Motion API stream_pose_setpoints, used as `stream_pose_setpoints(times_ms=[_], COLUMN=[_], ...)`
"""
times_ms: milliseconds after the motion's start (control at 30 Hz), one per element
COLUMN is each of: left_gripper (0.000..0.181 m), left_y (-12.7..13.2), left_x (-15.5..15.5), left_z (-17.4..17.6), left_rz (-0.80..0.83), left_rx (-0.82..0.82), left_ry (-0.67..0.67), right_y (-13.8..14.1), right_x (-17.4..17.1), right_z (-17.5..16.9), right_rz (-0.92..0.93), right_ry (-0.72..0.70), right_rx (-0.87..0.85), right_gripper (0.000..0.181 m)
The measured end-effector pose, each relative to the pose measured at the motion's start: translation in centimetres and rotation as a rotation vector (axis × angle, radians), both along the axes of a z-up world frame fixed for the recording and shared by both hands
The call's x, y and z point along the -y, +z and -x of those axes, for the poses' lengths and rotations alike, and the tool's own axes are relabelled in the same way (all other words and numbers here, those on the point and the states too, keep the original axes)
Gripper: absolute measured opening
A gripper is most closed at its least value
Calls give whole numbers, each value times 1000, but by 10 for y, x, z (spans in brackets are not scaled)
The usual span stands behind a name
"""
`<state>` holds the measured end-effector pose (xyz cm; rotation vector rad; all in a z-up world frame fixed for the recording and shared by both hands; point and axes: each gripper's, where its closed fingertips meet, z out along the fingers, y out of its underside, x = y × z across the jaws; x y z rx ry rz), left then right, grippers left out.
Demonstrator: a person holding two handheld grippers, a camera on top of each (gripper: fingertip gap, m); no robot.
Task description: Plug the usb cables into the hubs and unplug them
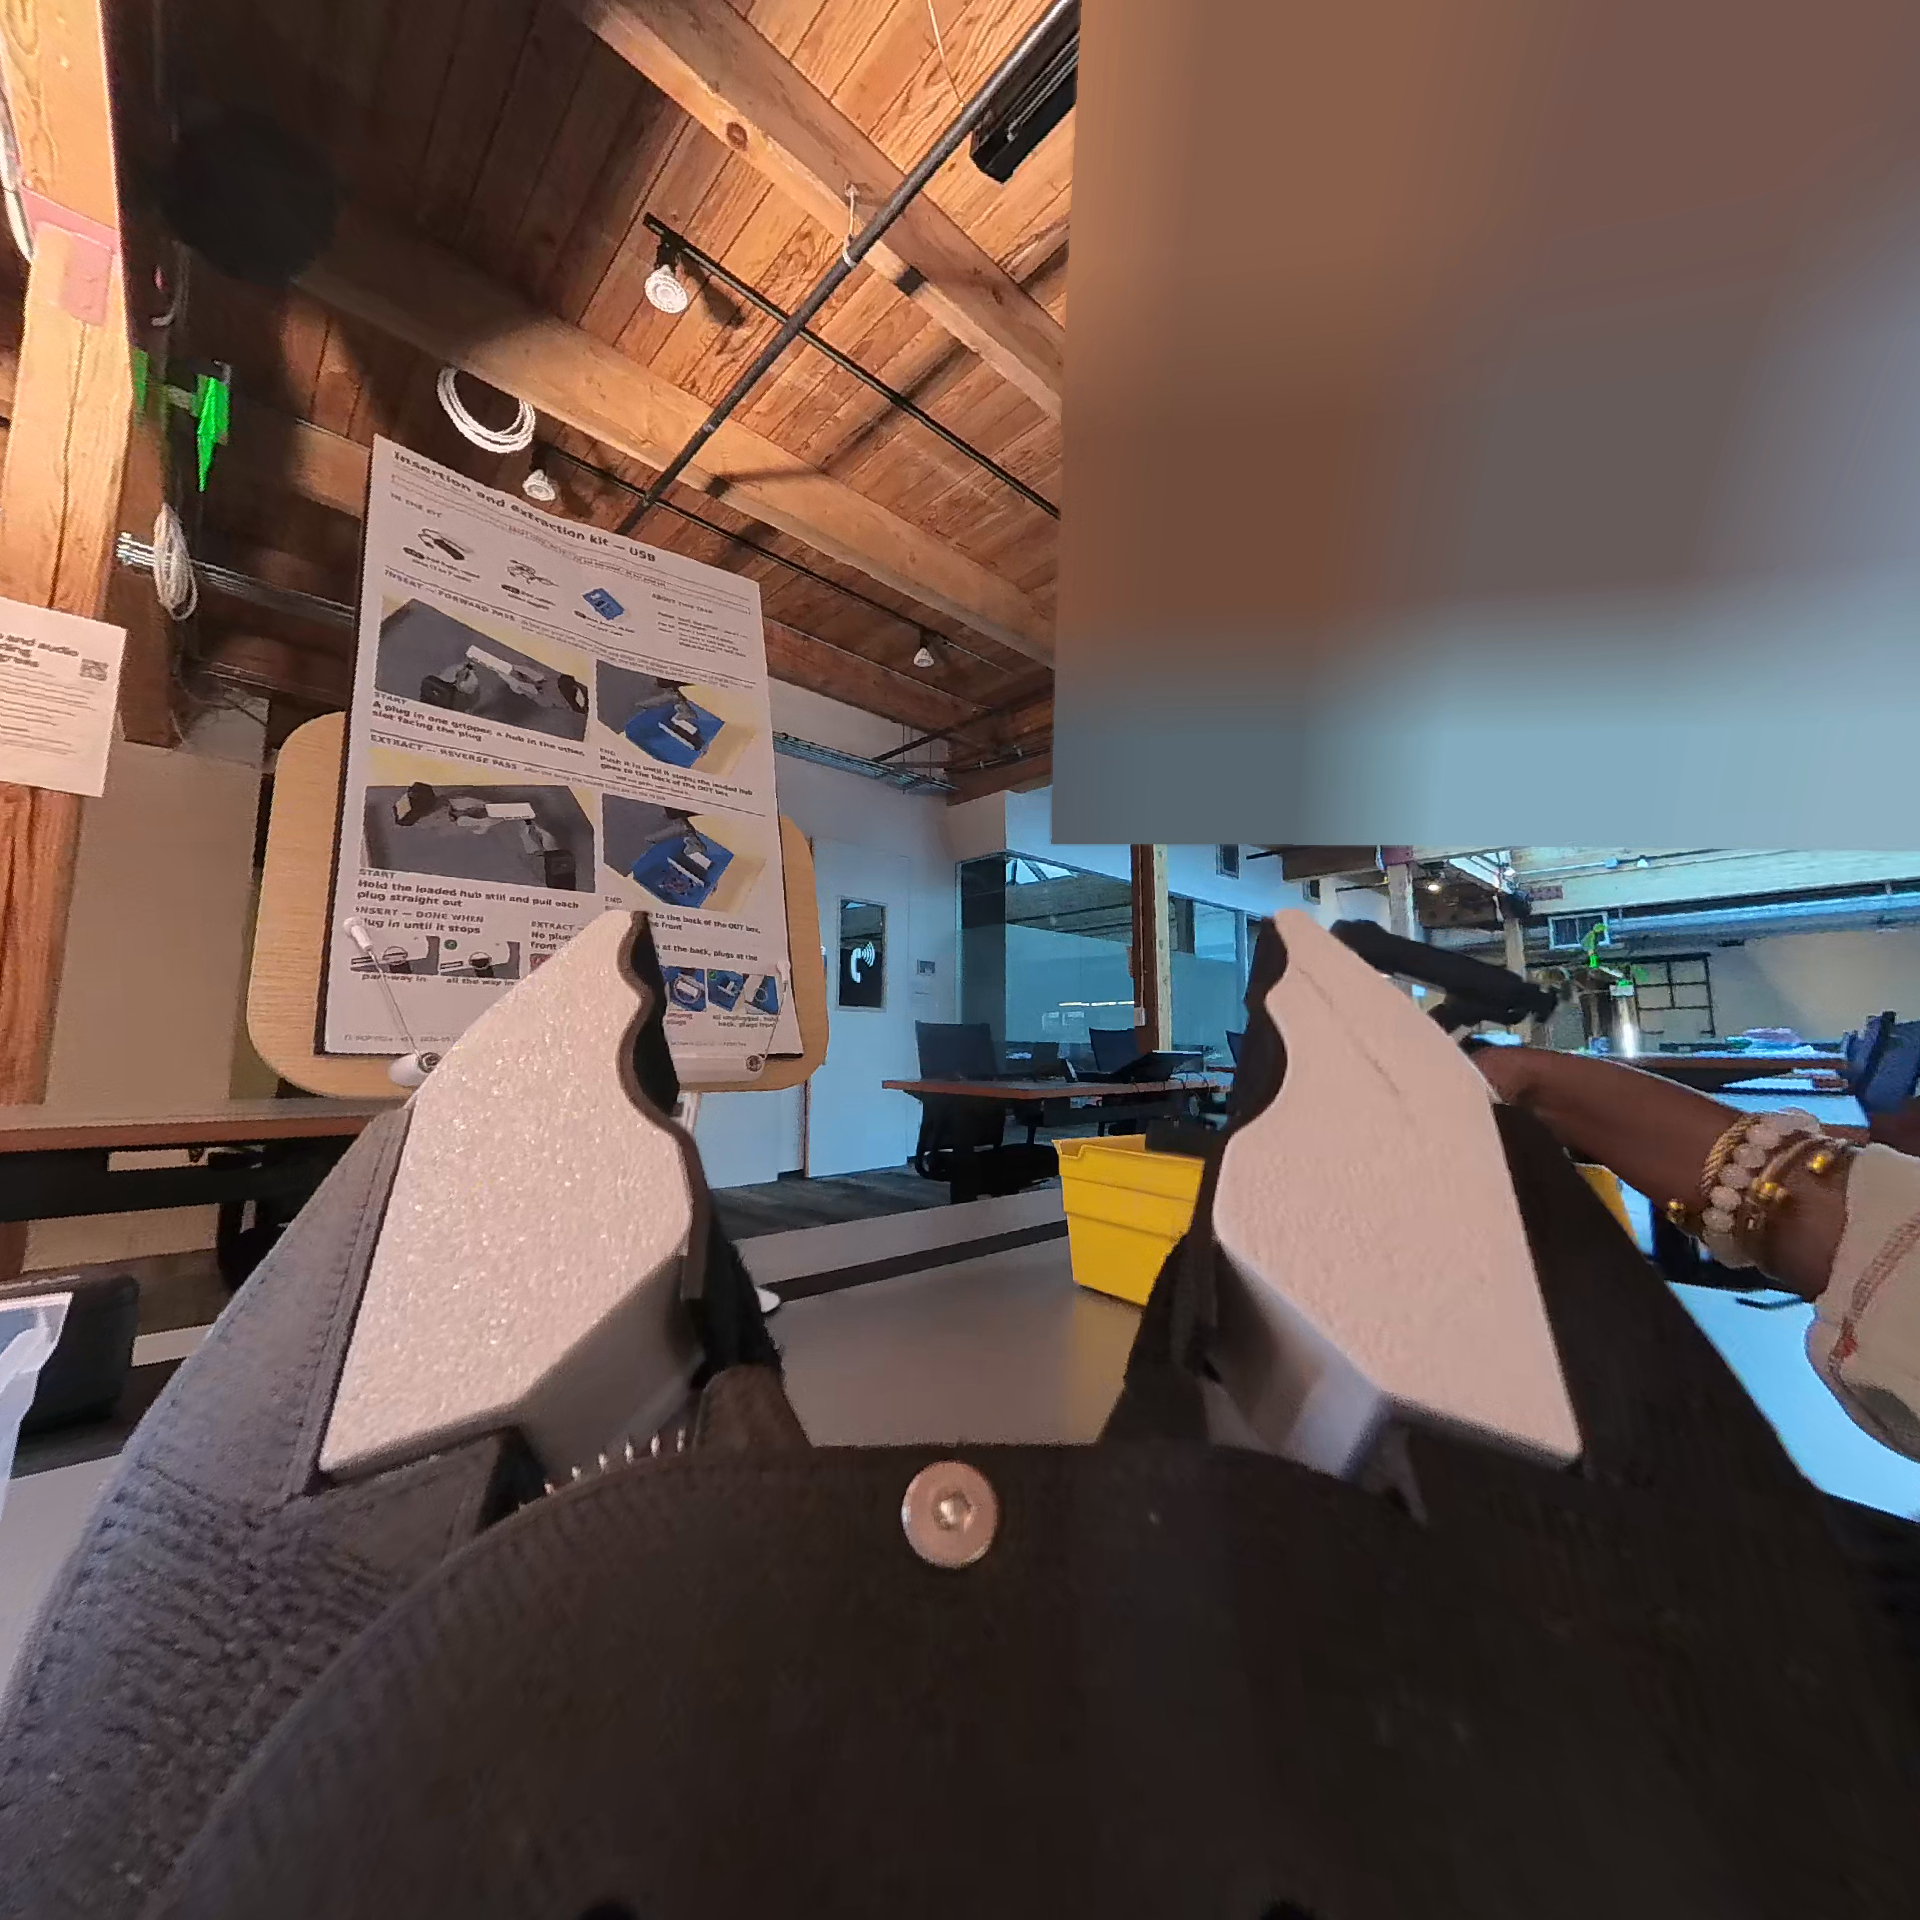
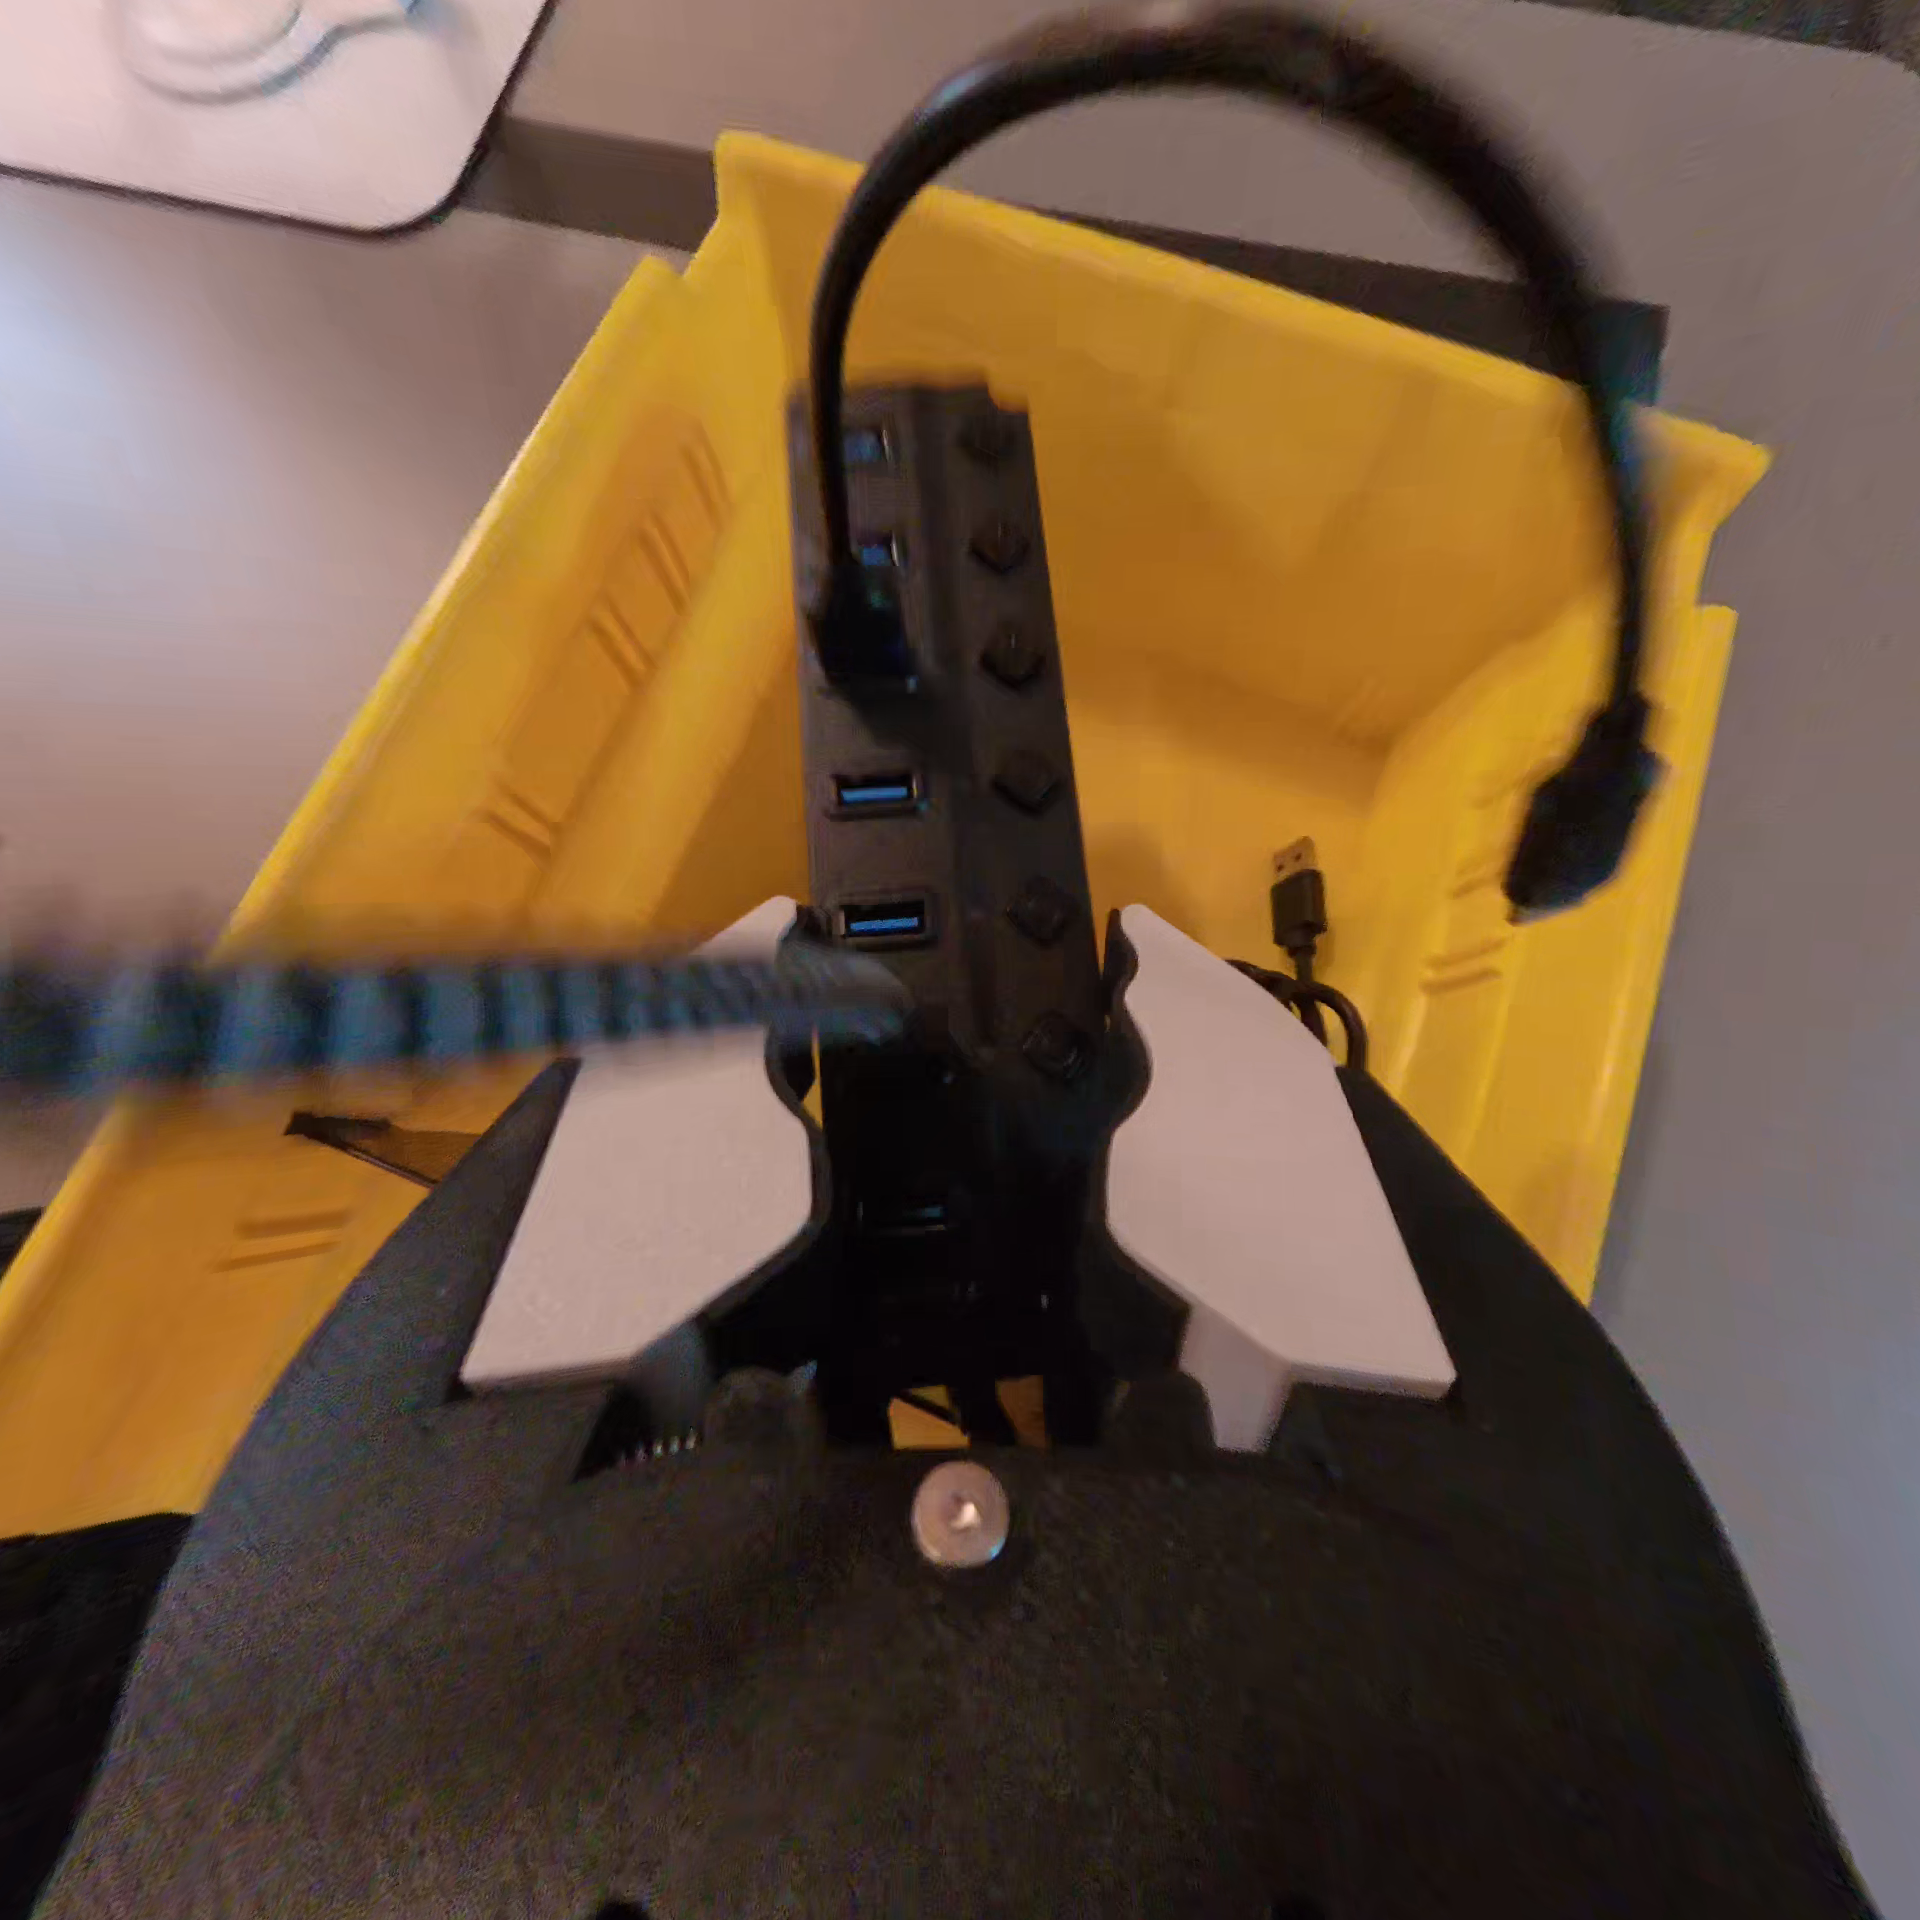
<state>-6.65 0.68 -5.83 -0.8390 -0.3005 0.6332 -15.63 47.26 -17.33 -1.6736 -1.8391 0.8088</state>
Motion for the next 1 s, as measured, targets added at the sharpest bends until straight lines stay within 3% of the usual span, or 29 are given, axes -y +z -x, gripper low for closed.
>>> stream_pose_setpoints(times_ms=[67, 167, 400, 600, 700, 833, 1000], left_gripper=[106, 106, 106, 106, 105, 105, 103], left_y=[-1, -2, -4, -7, -9, -10, -12], left_x=[-1, -3, -8, -12, -13, -14, -16], left_z=[0, 0, -2, 0, 1, 1, 1], left_rz=[12, 24, 57, 85, 98, 114, 134], left_rx=[2, 0, -3, 3, 9, 7, 5], left_ry=[3, 5, -2, 4, 9, 18, 24], right_y=[2, -2, 11, -5, 1, 28, 89], right_x=[2, 1, -2, -14, -21, -23, 5], right_z=[4, -2, -15, -37, -48, -54, -53], right_rz=[-11, -68, -216, -380, -482, -599, -632], right_ry=[21, 23, 7, 19, -17, -96, -145], right_rx=[-23, 29, 28, 263, 313, 213, -182], right_gripper=[55, 74, 74, 82, 87, 103, 116])
